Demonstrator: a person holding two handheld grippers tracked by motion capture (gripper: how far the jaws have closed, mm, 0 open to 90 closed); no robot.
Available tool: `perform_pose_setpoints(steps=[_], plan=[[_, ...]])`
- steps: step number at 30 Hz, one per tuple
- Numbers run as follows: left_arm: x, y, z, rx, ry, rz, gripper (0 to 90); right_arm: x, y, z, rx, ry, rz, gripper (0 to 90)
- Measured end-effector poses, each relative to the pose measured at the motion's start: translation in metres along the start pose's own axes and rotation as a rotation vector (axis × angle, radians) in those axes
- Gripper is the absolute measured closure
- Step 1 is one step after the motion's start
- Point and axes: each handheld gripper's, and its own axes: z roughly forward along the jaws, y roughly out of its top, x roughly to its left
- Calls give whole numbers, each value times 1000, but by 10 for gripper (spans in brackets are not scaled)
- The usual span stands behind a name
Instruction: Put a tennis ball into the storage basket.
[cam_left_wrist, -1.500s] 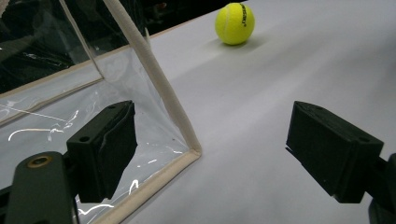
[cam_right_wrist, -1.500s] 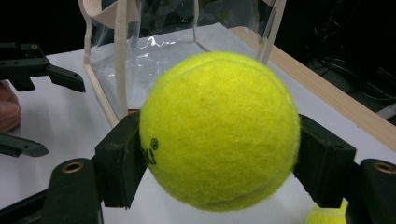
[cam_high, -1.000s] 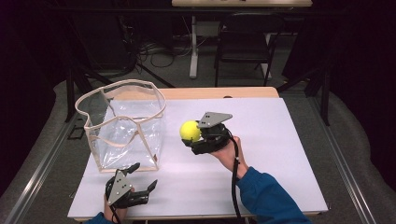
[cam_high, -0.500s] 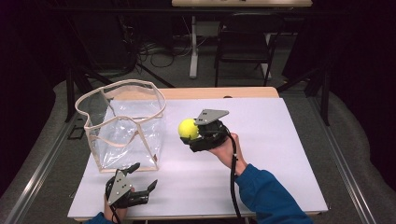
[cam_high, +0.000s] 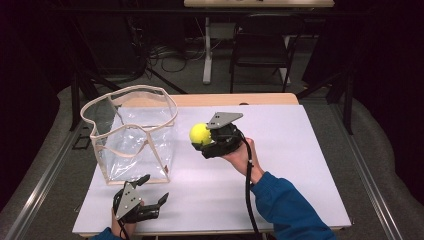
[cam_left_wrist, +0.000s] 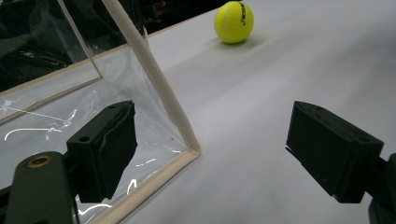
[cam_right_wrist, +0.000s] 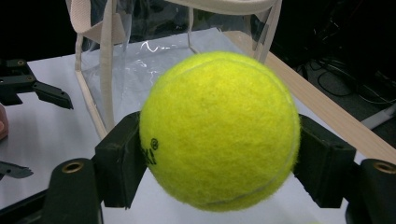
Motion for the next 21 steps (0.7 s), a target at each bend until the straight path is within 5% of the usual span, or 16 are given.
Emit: perform_pose_setpoints(steps=[21], plan=[[0,0,0,-1,0,1,159,-7,12,6,18,-3,-11,260]])
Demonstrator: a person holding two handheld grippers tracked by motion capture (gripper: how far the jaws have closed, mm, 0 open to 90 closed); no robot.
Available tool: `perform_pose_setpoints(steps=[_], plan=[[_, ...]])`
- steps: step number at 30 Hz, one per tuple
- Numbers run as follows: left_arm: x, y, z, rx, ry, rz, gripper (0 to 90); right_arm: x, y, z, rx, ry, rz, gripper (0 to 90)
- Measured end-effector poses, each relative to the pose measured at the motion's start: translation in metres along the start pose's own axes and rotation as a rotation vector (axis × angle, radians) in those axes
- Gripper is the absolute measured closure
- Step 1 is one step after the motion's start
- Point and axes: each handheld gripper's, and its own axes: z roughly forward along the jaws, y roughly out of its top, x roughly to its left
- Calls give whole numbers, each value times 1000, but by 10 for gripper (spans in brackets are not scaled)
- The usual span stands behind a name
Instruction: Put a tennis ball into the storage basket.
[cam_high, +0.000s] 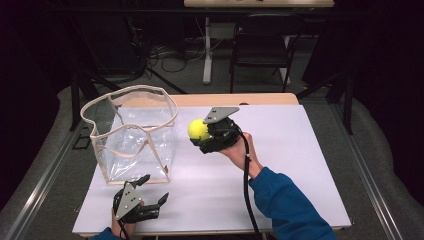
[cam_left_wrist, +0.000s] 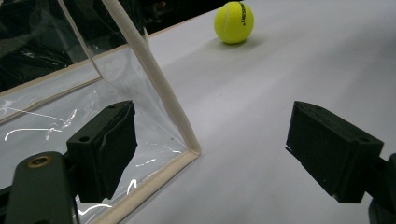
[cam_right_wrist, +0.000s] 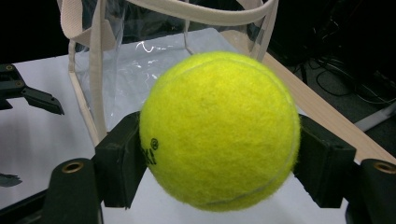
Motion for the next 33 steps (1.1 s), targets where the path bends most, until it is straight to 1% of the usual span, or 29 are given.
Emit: perform_pose_setpoints(steps=[9,19,33], plan=[[0,0,0,-1,-1,0,160,-1,7,3,8,1,-15,260],[1,0,0,-3,-2,-2,160,-3,12,6,13,2,-19,260],[1,1,0,-5,-3,-4,160,-5,21,6,15,-2,-29,260]])
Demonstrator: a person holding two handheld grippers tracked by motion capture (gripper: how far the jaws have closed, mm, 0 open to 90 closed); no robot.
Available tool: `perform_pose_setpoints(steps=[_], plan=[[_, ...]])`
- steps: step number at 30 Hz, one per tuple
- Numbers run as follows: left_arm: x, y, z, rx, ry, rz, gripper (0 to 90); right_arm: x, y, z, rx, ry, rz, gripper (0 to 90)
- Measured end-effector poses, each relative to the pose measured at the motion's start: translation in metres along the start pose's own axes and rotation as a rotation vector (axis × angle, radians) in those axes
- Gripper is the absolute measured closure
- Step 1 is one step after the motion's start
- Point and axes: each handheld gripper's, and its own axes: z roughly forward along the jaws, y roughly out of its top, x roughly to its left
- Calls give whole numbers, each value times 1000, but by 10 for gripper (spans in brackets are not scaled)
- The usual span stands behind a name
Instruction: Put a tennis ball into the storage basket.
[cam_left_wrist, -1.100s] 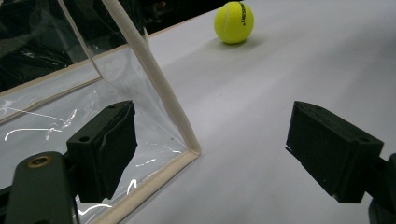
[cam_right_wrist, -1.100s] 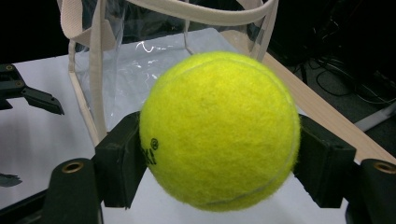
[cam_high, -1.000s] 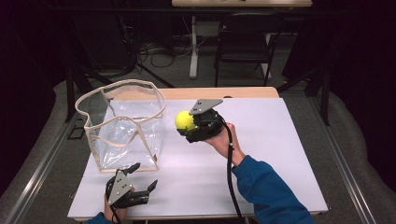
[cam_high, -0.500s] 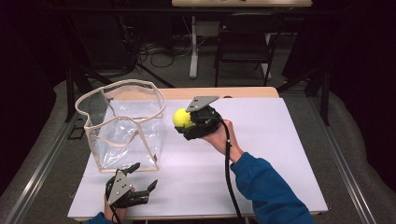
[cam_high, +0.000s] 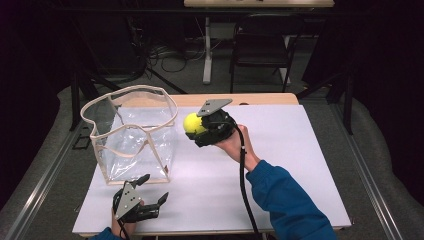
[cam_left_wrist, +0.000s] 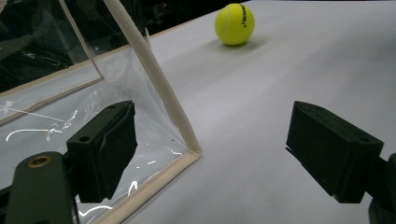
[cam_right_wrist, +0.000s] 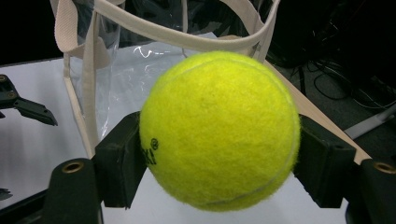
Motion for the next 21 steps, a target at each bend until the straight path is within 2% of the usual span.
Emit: perform_pose_setpoints(steps=[21], plan=[[0,0,0,-2,-1,7,160,-1,12,2,-6,5,-5,261]])
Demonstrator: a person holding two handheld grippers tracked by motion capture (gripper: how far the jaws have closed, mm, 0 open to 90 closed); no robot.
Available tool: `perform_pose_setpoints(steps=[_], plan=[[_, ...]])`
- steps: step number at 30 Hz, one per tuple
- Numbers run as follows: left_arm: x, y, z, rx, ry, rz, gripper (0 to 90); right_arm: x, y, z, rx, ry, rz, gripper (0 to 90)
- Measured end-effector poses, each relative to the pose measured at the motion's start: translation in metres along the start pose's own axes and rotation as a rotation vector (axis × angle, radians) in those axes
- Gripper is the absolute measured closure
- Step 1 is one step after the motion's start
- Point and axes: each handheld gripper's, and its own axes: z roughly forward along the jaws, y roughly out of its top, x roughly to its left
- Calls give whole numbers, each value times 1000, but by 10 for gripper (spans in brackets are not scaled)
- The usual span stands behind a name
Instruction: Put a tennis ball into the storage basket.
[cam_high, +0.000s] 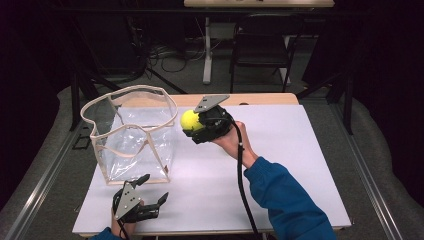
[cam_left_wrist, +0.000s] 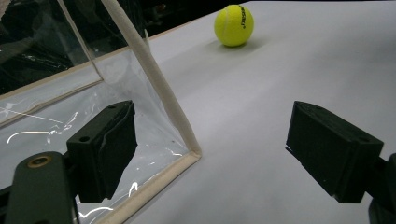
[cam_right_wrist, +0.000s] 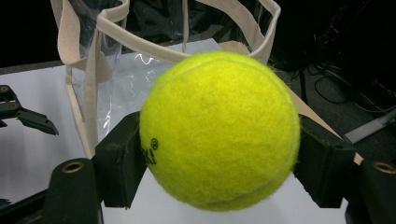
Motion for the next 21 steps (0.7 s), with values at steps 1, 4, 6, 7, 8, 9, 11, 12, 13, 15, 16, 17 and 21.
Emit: perform_pose_setpoints(steps=[1,4,6,7,8,9,11,12,13,15,16,17,21], plan=[[0,0,0,0,-1,-1,160,0,1,0,-1,2,1,260],[0,0,0,-1,0,-1,159,0,5,-1,-5,-2,-8,260],[0,0,0,-2,-1,-1,160,0,6,-1,-4,-3,-9,260],[0,0,0,-1,0,-1,160,0,6,-1,-4,-3,-9,260],[0,0,-1,-1,-3,1,159,0,8,-2,-5,-5,-14,260],[0,0,-1,-1,-3,1,160,0,8,-2,-4,-6,-16,260],[0,0,0,-1,-3,-2,159,-1,10,-3,-8,-9,-15,260],[0,0,0,-1,-4,0,160,-1,10,-3,-9,-9,-14,261],[0,0,0,-1,-4,1,160,-2,11,-4,-10,-8,-14,261],[-1,0,-1,-2,-2,1,160,-2,13,-4,-12,-13,-17,261],[-1,0,-1,-2,-2,1,159,-2,14,-5,-12,-15,-19,261],[-1,0,-1,-2,-2,0,159,-2,15,-5,-14,-16,-20,261],[-1,0,-1,-1,-2,2,159,-2,19,-5,-17,-20,-26,261]])
